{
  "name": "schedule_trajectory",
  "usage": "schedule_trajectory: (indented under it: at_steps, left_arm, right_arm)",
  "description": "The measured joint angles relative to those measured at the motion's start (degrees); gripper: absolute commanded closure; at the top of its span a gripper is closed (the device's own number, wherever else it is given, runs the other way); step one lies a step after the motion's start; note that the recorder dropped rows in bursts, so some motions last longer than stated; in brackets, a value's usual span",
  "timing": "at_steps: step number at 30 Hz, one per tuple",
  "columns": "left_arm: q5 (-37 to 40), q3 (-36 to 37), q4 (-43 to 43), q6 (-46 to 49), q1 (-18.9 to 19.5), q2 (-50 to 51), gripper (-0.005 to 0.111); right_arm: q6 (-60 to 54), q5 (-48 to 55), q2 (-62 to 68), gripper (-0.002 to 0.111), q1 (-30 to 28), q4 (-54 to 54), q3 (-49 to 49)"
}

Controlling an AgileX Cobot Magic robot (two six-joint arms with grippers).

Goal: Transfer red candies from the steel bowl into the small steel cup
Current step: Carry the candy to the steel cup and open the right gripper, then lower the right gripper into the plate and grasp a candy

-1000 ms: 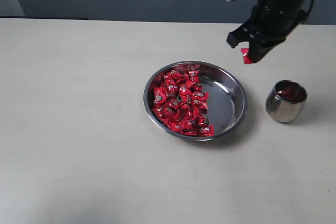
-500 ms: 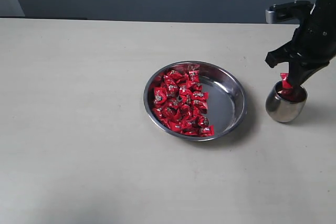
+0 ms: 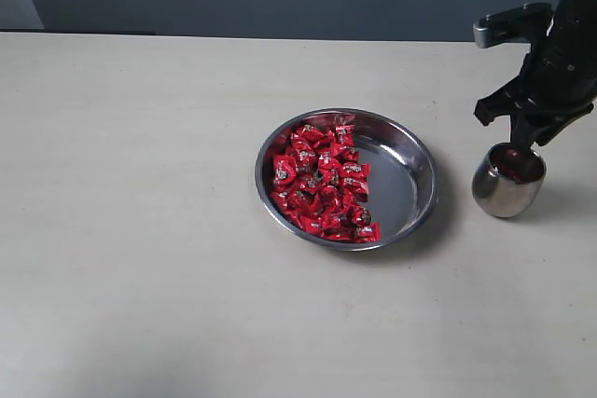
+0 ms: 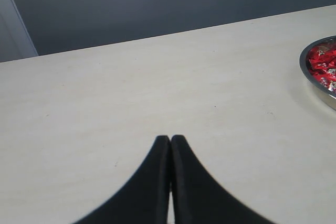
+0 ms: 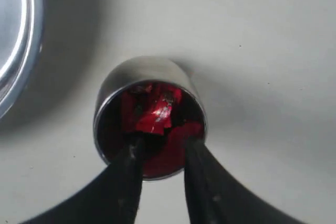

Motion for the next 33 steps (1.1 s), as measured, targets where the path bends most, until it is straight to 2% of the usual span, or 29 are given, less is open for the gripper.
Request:
schedule_trajectory:
  at_steps: [4,8,13,15,20,33]
  left_arm:
    - [0.0,0.0,0.0,0.0,0.0,0.0,0.106]
    - [0.0,0.0,0.0,0.0,0.0,0.0,0.106]
    - [0.0,0.0,0.0,0.0,0.0,0.0,0.106]
    - [0.0,0.0,0.0,0.0,0.0,0.0,0.106]
    - [0.0,0.0,0.0,0.0,0.0,0.0,0.106]
    - [0.0,0.0,0.0,0.0,0.0,0.0,0.106]
  right_arm:
    - [0.1,0.0,0.0,0.078,-0.1,1.8,-0.4]
    - [-3.4,0.0,0.0,0.078,0.5,11.1,-2.2]
    - [-11.9,-1.3,0.4,0.078,5.8,22.0,-2.5]
    - [-13.1,-3.1,1.4,0.076,8.6,23.1,-2.6]
    - [-13.8,-8.9,5.0,0.064,12.1,23.1,-2.6]
    - [-14.1,-18.1,12.8,0.064,12.4,22.3,-2.6]
